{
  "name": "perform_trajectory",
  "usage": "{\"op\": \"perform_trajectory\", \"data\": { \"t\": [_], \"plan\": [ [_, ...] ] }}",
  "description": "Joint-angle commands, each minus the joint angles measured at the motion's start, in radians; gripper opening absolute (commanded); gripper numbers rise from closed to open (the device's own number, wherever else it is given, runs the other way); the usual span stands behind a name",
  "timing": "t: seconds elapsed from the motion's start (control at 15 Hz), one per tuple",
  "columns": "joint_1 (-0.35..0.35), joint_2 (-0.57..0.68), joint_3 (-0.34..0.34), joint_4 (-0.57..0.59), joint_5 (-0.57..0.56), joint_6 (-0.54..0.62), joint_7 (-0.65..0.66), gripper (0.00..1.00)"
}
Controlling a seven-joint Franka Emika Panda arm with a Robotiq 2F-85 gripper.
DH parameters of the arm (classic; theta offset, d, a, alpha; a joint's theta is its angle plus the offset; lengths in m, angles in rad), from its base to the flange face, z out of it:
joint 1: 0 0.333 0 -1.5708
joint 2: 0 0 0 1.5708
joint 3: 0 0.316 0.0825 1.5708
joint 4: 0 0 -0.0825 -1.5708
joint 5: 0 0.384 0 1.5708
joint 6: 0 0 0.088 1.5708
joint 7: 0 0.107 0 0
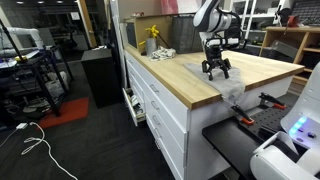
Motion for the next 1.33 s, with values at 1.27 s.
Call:
{"op": "perform_trajectory", "data": {
  "t": [1.27],
  "plan": [
    [-0.030,-0.150,-0.024,0.140,-0.036,0.037,-0.058,1.00]
  ]
}}
